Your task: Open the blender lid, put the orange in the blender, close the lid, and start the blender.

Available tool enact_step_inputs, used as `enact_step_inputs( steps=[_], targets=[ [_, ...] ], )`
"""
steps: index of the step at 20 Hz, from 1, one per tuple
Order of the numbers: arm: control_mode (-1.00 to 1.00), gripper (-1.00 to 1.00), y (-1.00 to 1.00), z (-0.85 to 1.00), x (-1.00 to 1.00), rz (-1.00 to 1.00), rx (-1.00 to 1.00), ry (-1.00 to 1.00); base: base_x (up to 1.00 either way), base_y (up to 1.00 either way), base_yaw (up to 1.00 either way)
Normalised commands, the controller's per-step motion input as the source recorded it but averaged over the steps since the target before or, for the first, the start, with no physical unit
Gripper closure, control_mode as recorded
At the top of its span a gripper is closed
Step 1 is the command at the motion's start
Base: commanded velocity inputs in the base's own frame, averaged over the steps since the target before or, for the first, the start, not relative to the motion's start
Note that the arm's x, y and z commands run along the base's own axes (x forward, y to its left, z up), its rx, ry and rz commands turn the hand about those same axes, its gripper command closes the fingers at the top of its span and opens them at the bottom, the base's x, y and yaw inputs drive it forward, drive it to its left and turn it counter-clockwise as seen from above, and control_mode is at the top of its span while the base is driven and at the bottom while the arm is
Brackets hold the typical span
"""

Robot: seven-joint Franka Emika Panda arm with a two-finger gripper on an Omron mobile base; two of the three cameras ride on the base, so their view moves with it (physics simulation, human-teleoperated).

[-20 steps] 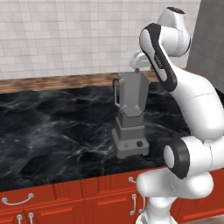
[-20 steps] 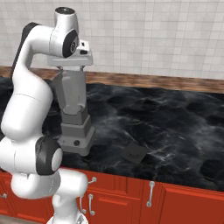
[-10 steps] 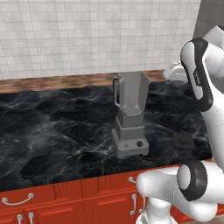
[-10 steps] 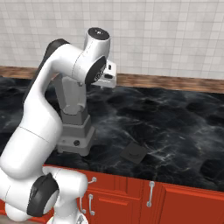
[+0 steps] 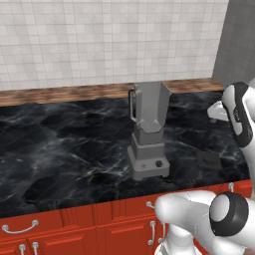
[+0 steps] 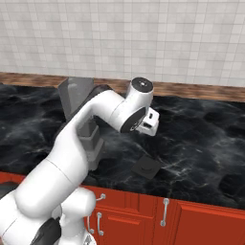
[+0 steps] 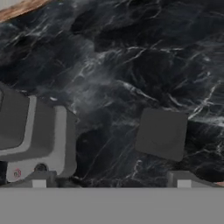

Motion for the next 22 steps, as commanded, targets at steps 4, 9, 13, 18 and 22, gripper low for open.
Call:
enact_step_inputs(
  steps=[4,9,13,18,22],
  targets=[
    [-1.0,-1.0,-0.7,-1.0,0.01,-0.3,0.0,0.2,0.0,0.0,0.0],
    [-1.0,-1.0,-0.06,-0.8,0.37,-0.15,0.0,0.3,0.0,0.0,0.0],
    [-1.0,-1.0,0.0,-0.65,0.51,-0.01,0.0,0.24,0.0,0.0,0.0],
    [-1.0,-1.0,-0.06,-0.45,0.27,0.0,0.0,0.08,0.0,0.0,0.0],
    [-1.0,-1.0,-0.35,-0.24,0.15,0.0,0.03,0.01,0.0,0.0,0.0]
  ],
)
